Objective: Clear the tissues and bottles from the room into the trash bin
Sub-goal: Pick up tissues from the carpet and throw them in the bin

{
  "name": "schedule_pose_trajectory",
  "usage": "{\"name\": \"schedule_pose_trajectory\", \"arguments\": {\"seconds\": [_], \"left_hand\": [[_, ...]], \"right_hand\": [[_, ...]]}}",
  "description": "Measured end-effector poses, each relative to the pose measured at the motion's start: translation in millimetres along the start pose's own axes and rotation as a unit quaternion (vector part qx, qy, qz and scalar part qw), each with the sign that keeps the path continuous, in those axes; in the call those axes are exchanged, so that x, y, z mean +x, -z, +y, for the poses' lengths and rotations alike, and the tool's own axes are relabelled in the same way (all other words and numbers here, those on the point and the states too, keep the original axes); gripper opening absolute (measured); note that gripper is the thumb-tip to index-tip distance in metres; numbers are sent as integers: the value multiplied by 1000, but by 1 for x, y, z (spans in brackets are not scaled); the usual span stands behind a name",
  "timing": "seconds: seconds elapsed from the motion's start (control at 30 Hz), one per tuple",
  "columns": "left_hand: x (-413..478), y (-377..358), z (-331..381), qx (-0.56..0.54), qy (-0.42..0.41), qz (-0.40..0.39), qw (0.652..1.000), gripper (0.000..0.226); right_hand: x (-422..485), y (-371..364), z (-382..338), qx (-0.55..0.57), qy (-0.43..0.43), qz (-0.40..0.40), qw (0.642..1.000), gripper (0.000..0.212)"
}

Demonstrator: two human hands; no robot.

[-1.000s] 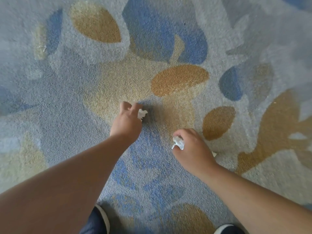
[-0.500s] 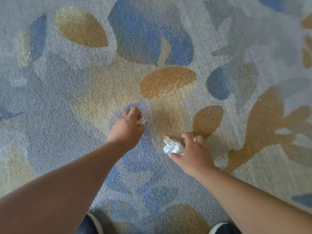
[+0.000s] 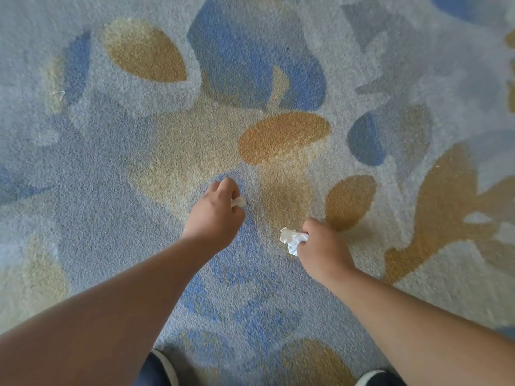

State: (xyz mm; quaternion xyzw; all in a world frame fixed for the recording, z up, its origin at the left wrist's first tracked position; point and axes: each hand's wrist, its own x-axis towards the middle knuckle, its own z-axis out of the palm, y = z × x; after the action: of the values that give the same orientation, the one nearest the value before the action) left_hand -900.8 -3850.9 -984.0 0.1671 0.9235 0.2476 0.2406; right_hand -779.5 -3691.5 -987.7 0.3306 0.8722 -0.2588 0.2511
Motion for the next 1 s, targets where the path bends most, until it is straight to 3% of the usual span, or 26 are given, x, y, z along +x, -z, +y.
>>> {"name": "schedule_pose_trajectory", "arguments": {"seconds": [0.23,0.5,0.6,0.73,0.77,0.87,1.0], "left_hand": [[-6,28,38,-17,-29,19,999,10],[-83,150,139,-35,-80,8,996,21],[-116,200,185,-45,-97,-6,994,21],[-162,267,260,-52,-98,-26,994,10],[-175,283,281,-51,-103,-29,993,8],[-213,330,341,-32,-115,-35,992,17],[-253,382,406,-18,-141,-26,990,31]], "right_hand": [[-27,47,-12,34,38,19,999,18],[-137,174,-58,78,72,21,994,25],[-186,226,-70,92,90,36,991,17],[-256,307,-84,137,81,38,987,36],[-275,327,-86,151,72,39,985,32],[-333,387,-91,194,61,54,978,26],[-396,454,-96,182,102,110,972,42]]}}
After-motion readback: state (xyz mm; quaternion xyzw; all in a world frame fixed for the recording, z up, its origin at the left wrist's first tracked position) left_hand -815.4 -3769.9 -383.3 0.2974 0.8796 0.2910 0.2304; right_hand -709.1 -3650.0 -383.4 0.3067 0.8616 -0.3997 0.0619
